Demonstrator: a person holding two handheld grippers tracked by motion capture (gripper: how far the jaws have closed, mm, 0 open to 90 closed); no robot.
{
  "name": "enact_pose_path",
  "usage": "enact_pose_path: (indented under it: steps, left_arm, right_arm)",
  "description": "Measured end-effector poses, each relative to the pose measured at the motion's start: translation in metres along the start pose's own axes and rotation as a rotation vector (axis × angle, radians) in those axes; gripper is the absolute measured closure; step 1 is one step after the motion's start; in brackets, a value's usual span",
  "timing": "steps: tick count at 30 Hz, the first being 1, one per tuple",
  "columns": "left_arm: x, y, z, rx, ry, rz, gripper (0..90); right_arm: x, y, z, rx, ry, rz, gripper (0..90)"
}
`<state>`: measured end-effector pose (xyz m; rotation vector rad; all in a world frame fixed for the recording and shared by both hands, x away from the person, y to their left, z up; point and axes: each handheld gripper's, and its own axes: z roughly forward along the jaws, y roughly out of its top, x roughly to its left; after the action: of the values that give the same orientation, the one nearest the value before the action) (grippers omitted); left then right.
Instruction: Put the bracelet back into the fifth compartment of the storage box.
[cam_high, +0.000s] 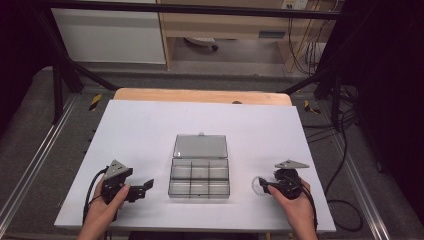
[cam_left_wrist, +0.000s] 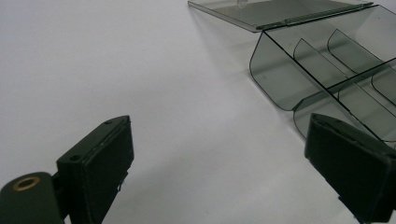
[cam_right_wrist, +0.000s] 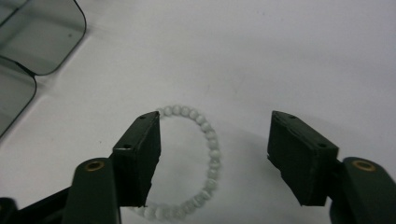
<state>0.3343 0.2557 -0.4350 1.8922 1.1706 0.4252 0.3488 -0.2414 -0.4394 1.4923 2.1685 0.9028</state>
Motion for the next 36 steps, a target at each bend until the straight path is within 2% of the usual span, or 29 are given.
enact_pose_path:
  steps: [5,8,13,17,21,23,27,31,36]
  left_arm:
    - [0.0,0.0,0.0,0.0,0.001,0.0,8.3]
    - [0.002,0.0,-0.001,-0.002,0.009,0.0,8.3]
    - [0.007,0.001,-0.003,-0.007,-0.001,-0.016,8.3]
    - [0.01,0.001,-0.003,-0.01,0.008,-0.029,9.1]
    - [0.009,0.0,-0.004,-0.011,0.013,-0.028,9.1]
    - [0.009,0.0,-0.004,-0.01,0.016,-0.028,9.1]
    - [0.01,-0.003,-0.001,0.001,0.024,-0.023,9.1]
    - [0.013,-0.005,-0.002,-0.007,0.039,-0.055,10.1]
    - [0.013,-0.003,0.0,-0.014,0.039,-0.057,10.1]
  right_arm:
    - [-0.002,-0.005,-0.002,0.002,0.016,0.002,49.0]
    - [-0.001,-0.006,-0.002,-0.002,0.04,-0.002,55.6]
    - [0.0,-0.009,0.0,0.017,0.032,-0.019,62.3]
    - [-0.002,-0.014,-0.002,0.002,0.037,-0.012,68.6]
    - [-0.001,-0.017,-0.002,-0.005,0.012,-0.051,76.7]
    - [-0.001,-0.017,-0.001,-0.01,0.009,-0.049,79.6]
    - [0.0,-0.017,-0.001,-0.011,0.008,-0.053,83.9]
    - [0.0,-0.016,0.0,-0.009,0.012,-0.049,86.1]
    - [-0.003,-0.016,0.001,-0.017,0.029,-0.05,86.6]
